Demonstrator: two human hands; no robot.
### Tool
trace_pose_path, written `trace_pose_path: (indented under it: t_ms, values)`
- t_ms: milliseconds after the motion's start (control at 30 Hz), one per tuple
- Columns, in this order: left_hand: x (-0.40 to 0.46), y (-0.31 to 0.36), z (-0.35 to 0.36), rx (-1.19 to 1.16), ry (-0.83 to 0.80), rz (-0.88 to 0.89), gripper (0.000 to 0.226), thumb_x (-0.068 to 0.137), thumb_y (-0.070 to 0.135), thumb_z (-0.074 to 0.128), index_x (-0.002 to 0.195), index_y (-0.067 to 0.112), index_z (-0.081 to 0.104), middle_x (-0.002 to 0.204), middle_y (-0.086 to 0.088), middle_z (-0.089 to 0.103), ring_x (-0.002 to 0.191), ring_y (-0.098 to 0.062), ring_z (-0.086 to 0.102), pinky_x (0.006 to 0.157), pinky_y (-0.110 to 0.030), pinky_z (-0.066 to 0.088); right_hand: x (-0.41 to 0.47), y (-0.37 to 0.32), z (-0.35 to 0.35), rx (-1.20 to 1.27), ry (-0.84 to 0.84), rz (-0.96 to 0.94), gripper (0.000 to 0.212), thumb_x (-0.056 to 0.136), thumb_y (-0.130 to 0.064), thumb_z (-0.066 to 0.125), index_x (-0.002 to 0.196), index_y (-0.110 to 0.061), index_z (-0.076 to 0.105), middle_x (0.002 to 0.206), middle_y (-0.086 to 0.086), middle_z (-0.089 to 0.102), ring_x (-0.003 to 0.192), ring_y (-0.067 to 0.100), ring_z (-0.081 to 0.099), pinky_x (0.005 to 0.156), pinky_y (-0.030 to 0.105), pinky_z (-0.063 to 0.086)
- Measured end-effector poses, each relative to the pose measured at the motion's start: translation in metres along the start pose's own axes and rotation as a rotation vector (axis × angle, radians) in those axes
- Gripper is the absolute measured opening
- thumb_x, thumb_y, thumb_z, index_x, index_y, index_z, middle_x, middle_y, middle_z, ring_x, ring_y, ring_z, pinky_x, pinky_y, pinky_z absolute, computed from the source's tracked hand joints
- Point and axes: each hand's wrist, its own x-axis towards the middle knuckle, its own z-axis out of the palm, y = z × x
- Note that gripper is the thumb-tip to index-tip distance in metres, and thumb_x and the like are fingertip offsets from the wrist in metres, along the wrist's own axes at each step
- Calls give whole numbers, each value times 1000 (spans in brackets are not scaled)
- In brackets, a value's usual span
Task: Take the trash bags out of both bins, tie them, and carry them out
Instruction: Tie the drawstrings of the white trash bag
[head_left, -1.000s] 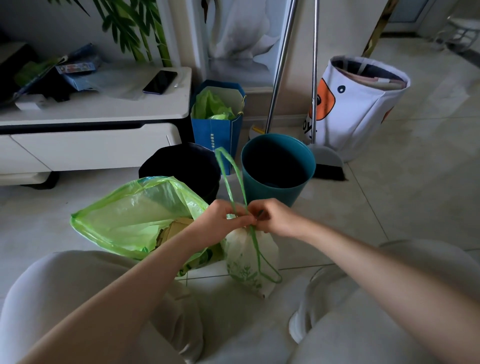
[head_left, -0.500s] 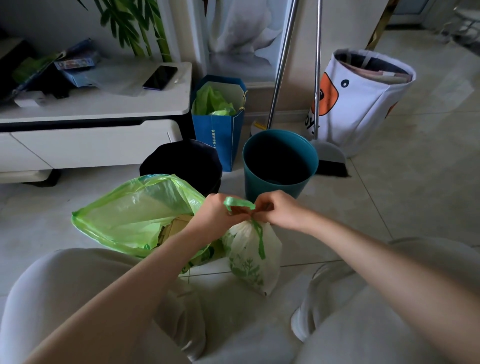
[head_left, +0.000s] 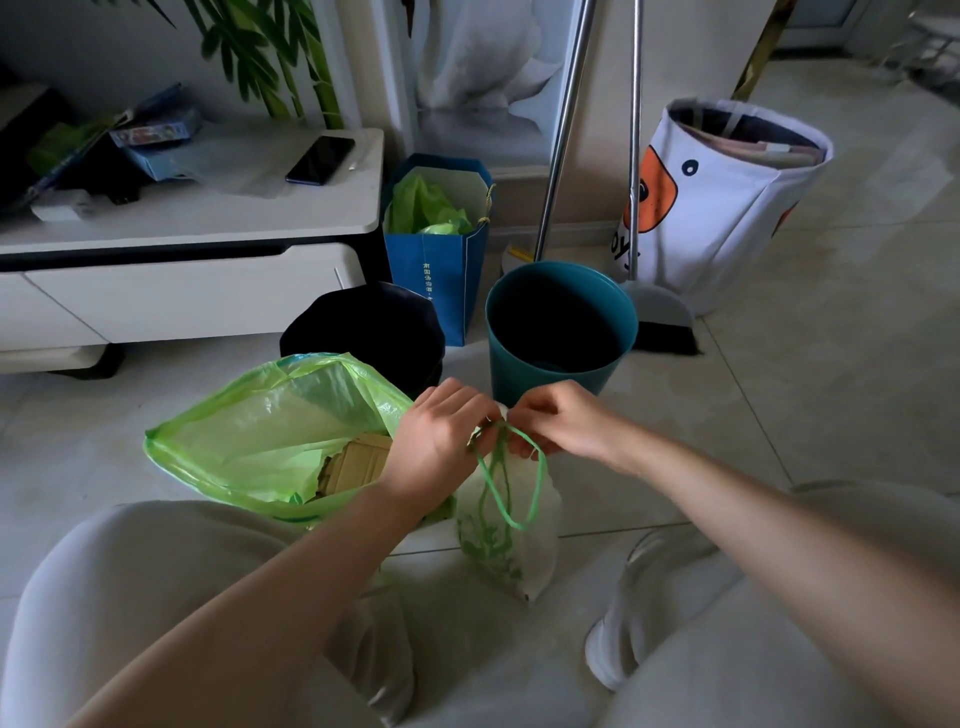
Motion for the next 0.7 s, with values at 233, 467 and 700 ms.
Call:
trace_pose_path:
  t_ms: [233,467,700]
  values:
    - [-2,0,-4,-35,20,60,14,86,22,65,85,8,67,77,-2,64,75,-21,54,64,-35,48,2,1,2,-97,-62,-87,10,90,-14,62,95,-20,67,83,-2,66,78,16,63,74,34,56]
    - [-2,3,-9,-130,-31,-5,20,84,25,60,84,7,70,78,-1,66,77,-21,57,63,-34,50,1,-8,1,-124,-27,-22,26,91,-20,48,79,1,57,74,11,51,71,18,49,68,32,40]
    - [-4,3,-7,-183,-72,-4,8,75,11,70,82,7,72,76,-3,67,73,-24,61,60,-36,53,1,-14,-8,-366,-74,84,50,87,-50,56,54,-14,43,58,6,35,57,18,36,56,31,27]
